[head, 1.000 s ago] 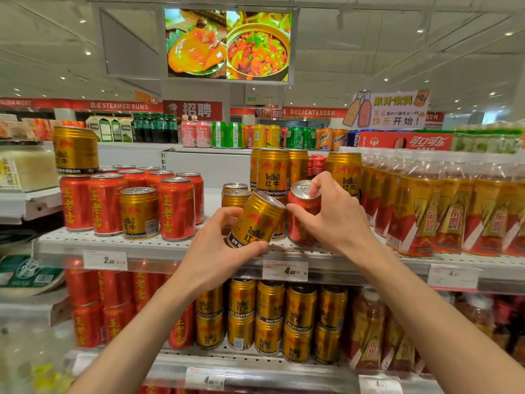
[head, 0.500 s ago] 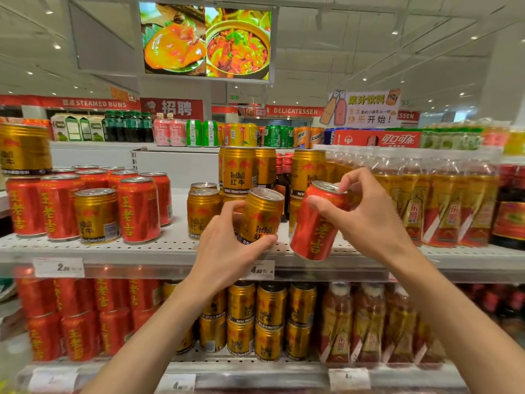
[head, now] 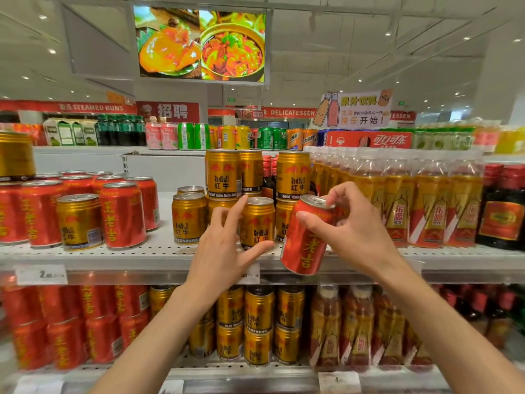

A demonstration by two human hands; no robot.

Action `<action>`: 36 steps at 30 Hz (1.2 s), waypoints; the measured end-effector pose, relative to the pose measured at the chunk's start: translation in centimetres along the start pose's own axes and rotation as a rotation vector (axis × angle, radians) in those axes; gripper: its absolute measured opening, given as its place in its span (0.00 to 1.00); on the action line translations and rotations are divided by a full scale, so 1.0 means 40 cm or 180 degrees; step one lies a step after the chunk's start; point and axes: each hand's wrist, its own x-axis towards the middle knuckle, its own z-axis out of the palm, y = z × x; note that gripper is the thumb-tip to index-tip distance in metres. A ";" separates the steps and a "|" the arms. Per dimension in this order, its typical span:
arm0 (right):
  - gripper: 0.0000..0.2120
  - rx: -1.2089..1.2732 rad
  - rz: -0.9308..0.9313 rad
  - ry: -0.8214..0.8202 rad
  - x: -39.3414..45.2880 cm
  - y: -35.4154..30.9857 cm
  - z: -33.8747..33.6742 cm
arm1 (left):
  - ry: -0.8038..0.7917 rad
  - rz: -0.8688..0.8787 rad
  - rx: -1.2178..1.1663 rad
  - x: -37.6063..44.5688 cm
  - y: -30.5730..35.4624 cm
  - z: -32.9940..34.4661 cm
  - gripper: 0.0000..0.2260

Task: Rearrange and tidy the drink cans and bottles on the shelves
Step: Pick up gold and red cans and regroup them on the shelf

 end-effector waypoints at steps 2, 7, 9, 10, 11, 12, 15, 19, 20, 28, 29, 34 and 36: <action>0.21 0.0032 0.0004 -0.0025 0.000 0.002 0.001 | -0.0057 0.0131 -0.0153 0.000 -0.014 -0.014 0.40; 0.22 0.0071 0.0055 -0.0040 0.003 0.004 0.002 | -0.0233 0.0147 -0.0010 0.023 -0.017 -0.021 0.38; 0.22 0.0154 0.0079 -0.0064 0.004 0.009 0.003 | -0.0304 0.0093 0.0091 0.036 -0.012 -0.016 0.39; 0.23 0.0187 0.0094 -0.0091 0.004 0.013 0.003 | -0.0331 0.0077 0.0136 0.043 -0.012 -0.014 0.39; 0.23 0.0204 0.0114 -0.0123 0.003 0.016 0.004 | -0.0362 0.0065 0.0189 0.049 -0.012 -0.011 0.39; 0.23 0.0205 0.0128 -0.0148 0.002 0.019 0.005 | -0.0396 0.0051 0.0248 0.054 -0.012 -0.009 0.39; 0.22 0.0191 0.0123 -0.0129 0.000 0.021 0.006 | -0.0457 -0.0031 0.0392 0.063 -0.011 -0.005 0.40; 0.20 0.0218 0.0129 -0.0054 -0.002 0.024 0.004 | -0.0432 -0.0129 0.0543 0.069 -0.006 0.000 0.40; 0.20 0.0213 0.0144 -0.0061 -0.002 0.026 0.004 | -0.0419 -0.0127 0.0581 0.069 -0.004 0.002 0.40; 0.23 0.0206 0.0318 -0.0076 -0.014 0.021 -0.003 | -0.0292 -0.0022 0.0049 0.045 -0.002 0.000 0.35; 0.23 0.0201 0.0361 -0.0085 -0.018 0.025 -0.002 | -0.0278 -0.0045 -0.0239 0.029 0.000 -0.002 0.31; 0.20 0.0585 0.0773 -0.0104 -0.061 0.042 0.011 | -0.0339 -0.0373 -0.1053 -0.051 0.030 -0.037 0.13; 0.20 0.0791 0.0880 -0.0133 -0.080 0.054 0.016 | -0.0486 -0.0447 -0.1181 -0.078 0.048 -0.050 0.11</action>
